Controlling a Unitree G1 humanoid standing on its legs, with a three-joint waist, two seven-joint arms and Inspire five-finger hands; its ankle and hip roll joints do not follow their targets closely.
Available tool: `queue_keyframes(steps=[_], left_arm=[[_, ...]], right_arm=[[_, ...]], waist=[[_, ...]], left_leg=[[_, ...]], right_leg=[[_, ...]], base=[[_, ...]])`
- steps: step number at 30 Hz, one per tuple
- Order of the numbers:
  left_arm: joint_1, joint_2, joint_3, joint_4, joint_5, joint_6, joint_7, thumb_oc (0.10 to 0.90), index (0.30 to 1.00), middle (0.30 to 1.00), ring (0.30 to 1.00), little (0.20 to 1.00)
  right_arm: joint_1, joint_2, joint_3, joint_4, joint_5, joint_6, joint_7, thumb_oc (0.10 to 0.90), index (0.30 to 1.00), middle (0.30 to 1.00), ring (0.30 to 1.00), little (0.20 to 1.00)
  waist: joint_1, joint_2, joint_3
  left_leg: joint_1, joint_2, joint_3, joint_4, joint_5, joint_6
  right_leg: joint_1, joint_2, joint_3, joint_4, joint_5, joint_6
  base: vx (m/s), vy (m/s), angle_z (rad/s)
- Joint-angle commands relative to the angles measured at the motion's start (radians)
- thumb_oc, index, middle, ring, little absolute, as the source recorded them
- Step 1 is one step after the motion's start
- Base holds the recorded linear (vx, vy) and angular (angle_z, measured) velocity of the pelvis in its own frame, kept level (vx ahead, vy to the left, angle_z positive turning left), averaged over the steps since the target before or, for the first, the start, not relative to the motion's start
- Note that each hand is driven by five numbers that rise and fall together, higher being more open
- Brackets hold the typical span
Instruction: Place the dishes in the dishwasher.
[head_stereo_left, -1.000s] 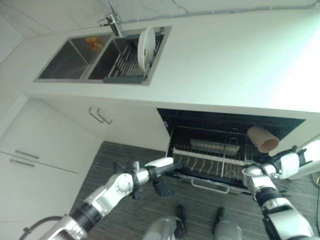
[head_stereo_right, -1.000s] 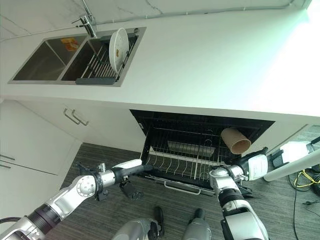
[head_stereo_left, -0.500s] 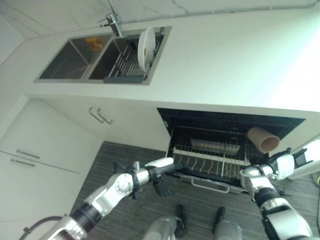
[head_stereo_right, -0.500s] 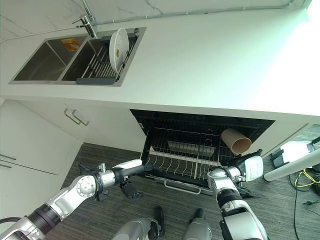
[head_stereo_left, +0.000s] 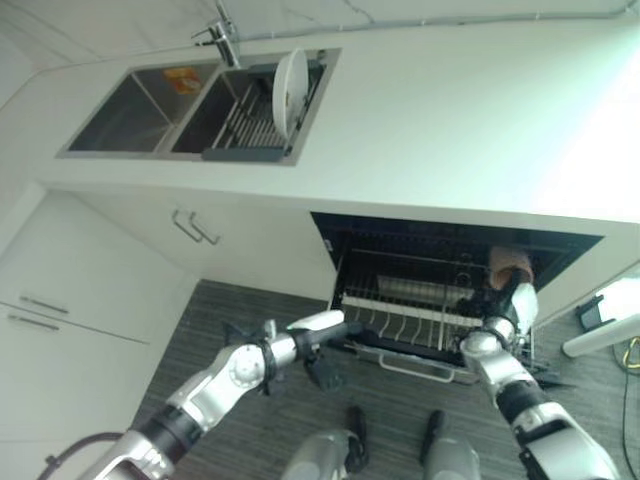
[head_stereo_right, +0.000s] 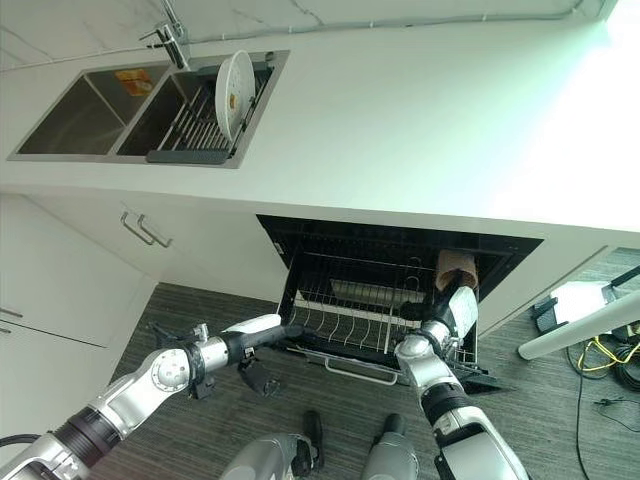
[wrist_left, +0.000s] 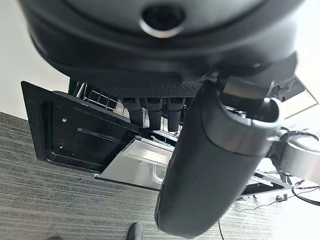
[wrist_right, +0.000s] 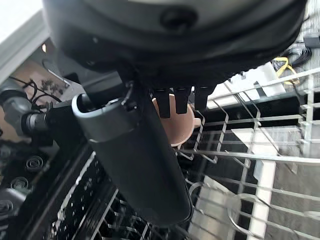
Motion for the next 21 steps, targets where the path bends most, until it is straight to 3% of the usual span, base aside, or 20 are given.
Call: queue_keyframes(steps=[1, 16, 19, 21], left_arm=[[-0.017, -0.019, 0.008, -0.050, -0.023, -0.034, 0.006, 0.800, 0.900, 0.900, 0.900, 0.900], [-0.011, -0.032, 0.020, -0.050, -0.020, -0.023, 0.005, 0.800, 0.900, 0.900, 0.900, 0.900], [-0.005, -0.035, 0.025, -0.051, -0.029, -0.002, 0.022, 0.800, 0.900, 0.900, 0.900, 0.900], [0.010, -0.036, 0.037, -0.051, -0.031, 0.006, 0.046, 0.800, 0.900, 0.900, 0.900, 0.900]], right_arm=[[-0.049, -0.036, -0.010, -0.060, -0.027, -0.099, -0.012, 0.800, 0.900, 0.900, 0.900, 0.900], [0.003, -0.005, -0.040, -0.089, 0.107, -0.113, 0.006, 0.800, 0.900, 0.900, 0.900, 0.900], [0.031, 0.037, -0.050, -0.112, 0.285, -0.158, 0.026, 0.800, 0.900, 0.900, 0.900, 0.900], [0.066, 0.066, -0.050, -0.179, 0.388, -0.233, 0.119, 0.800, 0.900, 0.900, 0.900, 0.900]], waist=[[-0.013, -0.033, -0.036], [-0.032, -0.037, -0.043], [-0.037, -0.043, -0.049], [-0.042, -0.051, -0.052]], left_leg=[[-0.043, 0.059, -0.014, 0.069, -0.100, -0.054], [-0.031, 0.067, 0.010, 0.069, -0.103, -0.055], [-0.026, 0.075, 0.018, 0.069, -0.104, -0.056], [-0.023, 0.081, 0.021, 0.069, -0.102, -0.055]], right_leg=[[0.059, -0.042, 0.013, -0.031, -0.065, 0.086], [0.057, -0.046, 0.020, -0.031, -0.063, 0.090], [0.058, -0.045, 0.023, -0.031, -0.063, 0.091], [0.059, -0.043, 0.026, -0.031, -0.064, 0.091]], base=[[0.00, 0.000, 0.00], [0.00, 0.003, -0.01], [-0.01, -0.008, -0.04], [-0.02, -0.029, -0.06]])
